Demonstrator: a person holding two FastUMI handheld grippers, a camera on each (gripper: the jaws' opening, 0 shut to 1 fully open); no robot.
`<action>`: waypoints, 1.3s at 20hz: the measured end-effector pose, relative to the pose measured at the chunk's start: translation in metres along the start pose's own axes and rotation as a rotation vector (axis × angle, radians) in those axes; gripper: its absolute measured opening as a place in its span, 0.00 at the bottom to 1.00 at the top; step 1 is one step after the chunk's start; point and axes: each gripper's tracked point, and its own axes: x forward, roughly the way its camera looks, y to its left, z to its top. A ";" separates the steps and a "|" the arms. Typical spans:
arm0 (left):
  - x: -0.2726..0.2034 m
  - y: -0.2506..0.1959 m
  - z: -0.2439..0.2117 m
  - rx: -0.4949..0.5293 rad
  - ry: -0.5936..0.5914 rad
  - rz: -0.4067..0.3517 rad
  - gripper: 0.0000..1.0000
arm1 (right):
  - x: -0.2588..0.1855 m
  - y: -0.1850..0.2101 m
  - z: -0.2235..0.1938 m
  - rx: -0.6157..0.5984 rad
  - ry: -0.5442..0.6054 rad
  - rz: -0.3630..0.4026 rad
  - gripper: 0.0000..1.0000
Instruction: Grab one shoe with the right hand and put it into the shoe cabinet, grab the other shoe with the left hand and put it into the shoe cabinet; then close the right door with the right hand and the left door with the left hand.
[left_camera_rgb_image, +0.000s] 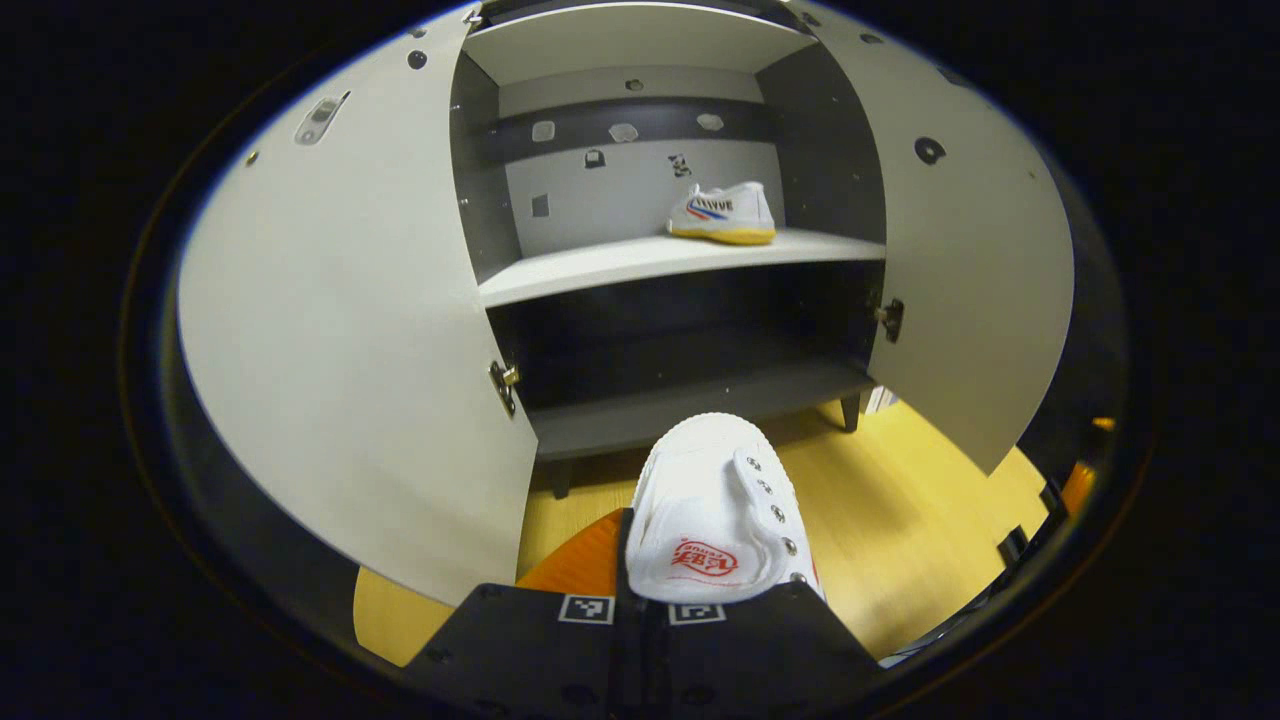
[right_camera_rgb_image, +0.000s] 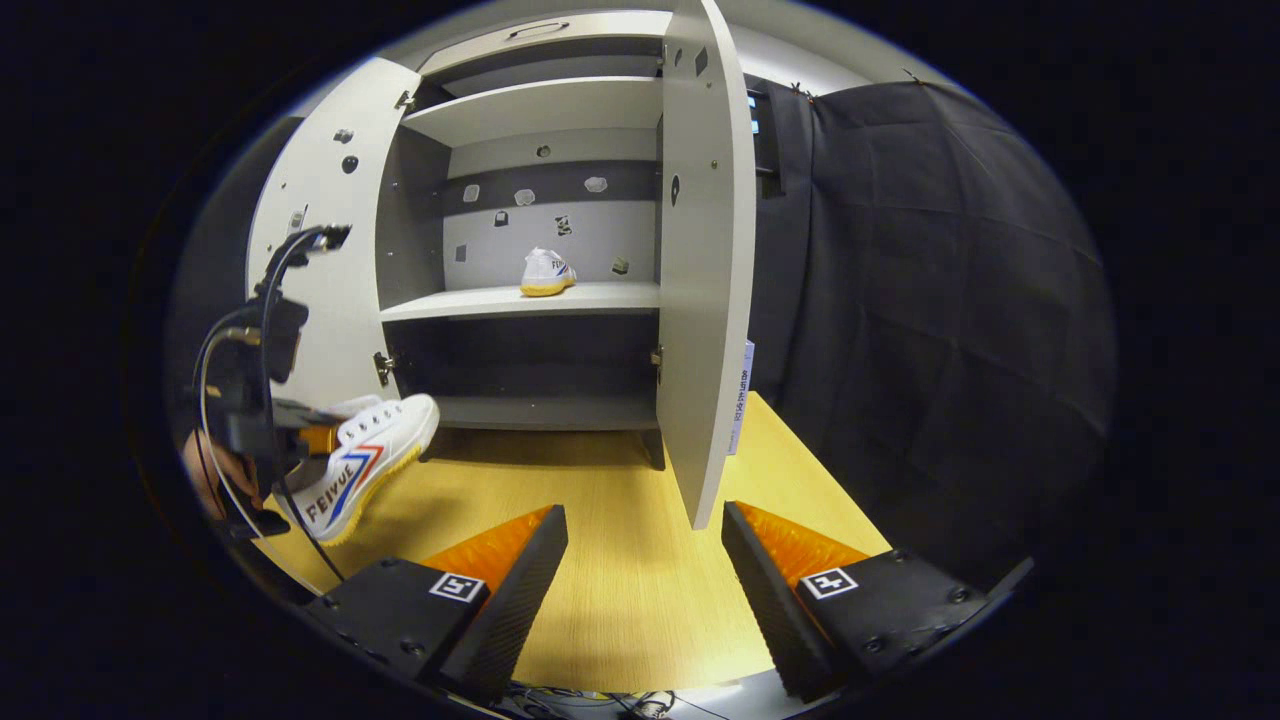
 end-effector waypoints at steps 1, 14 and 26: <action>-0.002 0.000 0.020 -0.036 -0.010 -0.004 0.05 | -0.001 -0.004 0.006 -0.011 -0.011 0.006 0.99; 0.085 0.046 0.266 -0.036 -0.206 0.093 0.05 | -0.004 -0.056 0.028 -0.013 -0.082 0.023 0.99; 0.242 0.059 0.303 0.127 -0.009 0.171 0.05 | -0.003 -0.126 0.042 0.012 -0.115 -0.101 0.98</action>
